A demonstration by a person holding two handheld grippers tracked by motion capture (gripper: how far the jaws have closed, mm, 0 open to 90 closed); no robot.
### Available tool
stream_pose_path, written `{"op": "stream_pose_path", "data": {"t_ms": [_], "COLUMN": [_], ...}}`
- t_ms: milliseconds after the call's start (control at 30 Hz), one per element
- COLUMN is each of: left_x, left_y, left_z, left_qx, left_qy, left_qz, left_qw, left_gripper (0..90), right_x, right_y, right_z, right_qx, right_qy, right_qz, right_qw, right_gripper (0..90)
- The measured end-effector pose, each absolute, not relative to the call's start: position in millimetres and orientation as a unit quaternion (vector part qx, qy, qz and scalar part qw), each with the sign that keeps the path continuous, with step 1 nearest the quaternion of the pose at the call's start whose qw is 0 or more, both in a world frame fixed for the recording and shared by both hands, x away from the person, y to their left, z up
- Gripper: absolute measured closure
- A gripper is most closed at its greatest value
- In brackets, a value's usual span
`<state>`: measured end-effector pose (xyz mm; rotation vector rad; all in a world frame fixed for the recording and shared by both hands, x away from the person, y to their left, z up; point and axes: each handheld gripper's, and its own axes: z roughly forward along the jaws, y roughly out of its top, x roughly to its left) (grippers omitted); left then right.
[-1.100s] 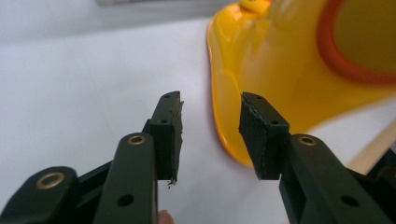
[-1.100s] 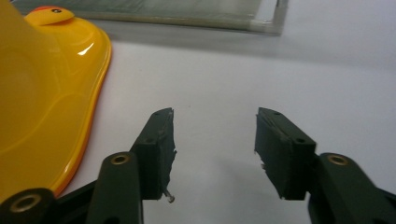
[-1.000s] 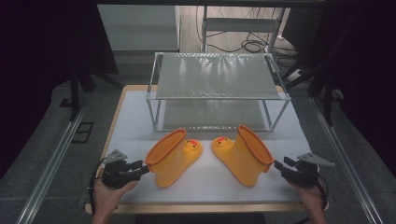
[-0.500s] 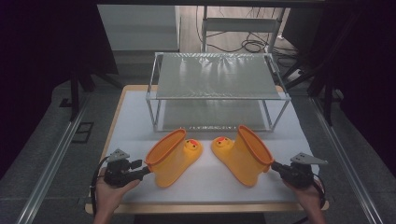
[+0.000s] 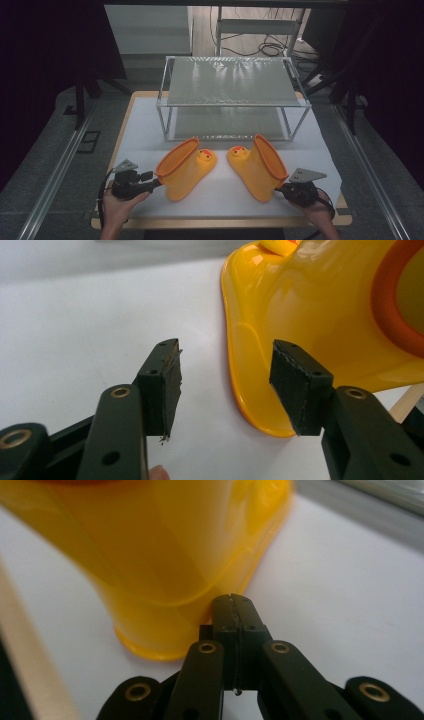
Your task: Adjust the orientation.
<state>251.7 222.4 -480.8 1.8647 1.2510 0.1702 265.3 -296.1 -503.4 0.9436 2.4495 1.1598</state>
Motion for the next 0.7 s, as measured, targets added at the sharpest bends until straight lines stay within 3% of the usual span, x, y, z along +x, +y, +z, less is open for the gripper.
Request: {"op": "stream_pose_path", "data": {"t_ms": [367, 700], "left_x": [253.7, 254.1], "left_y": [222.5, 226.8], "left_z": [-483.7, -482.0], "left_qx": [0.750, 0.747], "left_qy": [0.501, 0.503], "left_qz": [0.057, 0.059], "left_qw": [0.428, 0.431], "left_gripper": [46.7, 46.7], "right_x": [255.9, 258.7], "right_y": [-247.6, -204.5], "right_z": [-501.5, -503.6], "right_qx": [0.253, 0.234], "right_qy": [0.876, 0.878], "right_qz": [0.399, 0.404], "right_qw": [0.104, 0.105], "right_gripper": [89.5, 89.4]}}
